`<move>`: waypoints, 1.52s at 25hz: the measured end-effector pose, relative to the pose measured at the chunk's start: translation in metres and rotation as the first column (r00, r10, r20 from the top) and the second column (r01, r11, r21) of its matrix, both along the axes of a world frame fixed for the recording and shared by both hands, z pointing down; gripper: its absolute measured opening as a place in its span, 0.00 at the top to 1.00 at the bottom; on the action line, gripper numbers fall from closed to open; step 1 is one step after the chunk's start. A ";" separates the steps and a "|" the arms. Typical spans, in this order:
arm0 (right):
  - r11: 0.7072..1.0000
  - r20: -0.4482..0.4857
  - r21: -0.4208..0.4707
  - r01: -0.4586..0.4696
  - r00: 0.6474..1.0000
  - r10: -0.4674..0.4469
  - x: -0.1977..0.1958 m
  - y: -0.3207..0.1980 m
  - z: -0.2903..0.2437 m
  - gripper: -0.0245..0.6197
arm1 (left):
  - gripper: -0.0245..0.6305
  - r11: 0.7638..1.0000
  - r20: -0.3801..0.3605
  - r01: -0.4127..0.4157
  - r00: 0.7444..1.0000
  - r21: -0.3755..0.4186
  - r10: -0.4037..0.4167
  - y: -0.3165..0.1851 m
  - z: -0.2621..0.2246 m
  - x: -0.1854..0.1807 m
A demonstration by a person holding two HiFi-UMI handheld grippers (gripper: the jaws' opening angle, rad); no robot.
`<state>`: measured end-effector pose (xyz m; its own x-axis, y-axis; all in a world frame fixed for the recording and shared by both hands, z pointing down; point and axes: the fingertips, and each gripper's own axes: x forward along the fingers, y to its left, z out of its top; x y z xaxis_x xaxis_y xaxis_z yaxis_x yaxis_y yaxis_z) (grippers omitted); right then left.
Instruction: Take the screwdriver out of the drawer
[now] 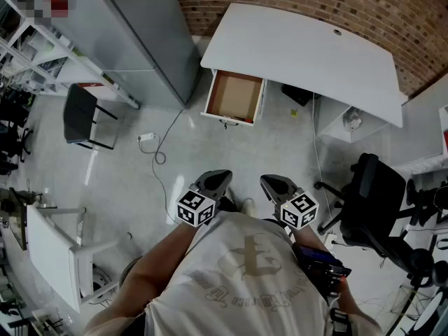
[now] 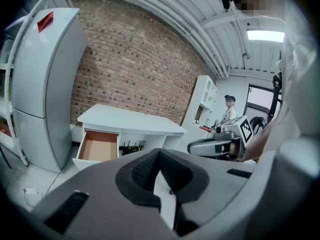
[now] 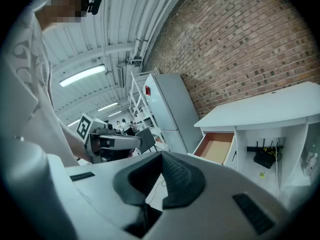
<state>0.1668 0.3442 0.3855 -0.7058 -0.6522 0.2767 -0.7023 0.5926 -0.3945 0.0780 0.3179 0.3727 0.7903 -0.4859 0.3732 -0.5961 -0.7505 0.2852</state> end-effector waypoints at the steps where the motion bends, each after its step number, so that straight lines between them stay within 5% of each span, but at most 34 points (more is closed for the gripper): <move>1: 1.000 -0.003 -0.006 0.001 1.000 -0.001 -0.001 0.005 0.002 0.93 | 0.93 1.000 0.002 -0.002 1.000 -0.005 0.002 0.004 0.001 -0.001; 38: 0.996 0.046 -0.062 0.058 0.997 -0.055 -0.020 0.005 0.014 0.93 | 0.93 0.995 0.032 0.099 0.995 -0.012 -0.099 0.011 -0.002 -0.033</move>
<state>0.1468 0.3492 0.3992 -0.7533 -0.5933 0.2838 -0.6496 0.6039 -0.4619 0.0453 0.3286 0.3706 0.7266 -0.5557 0.4041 -0.6760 -0.6834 0.2756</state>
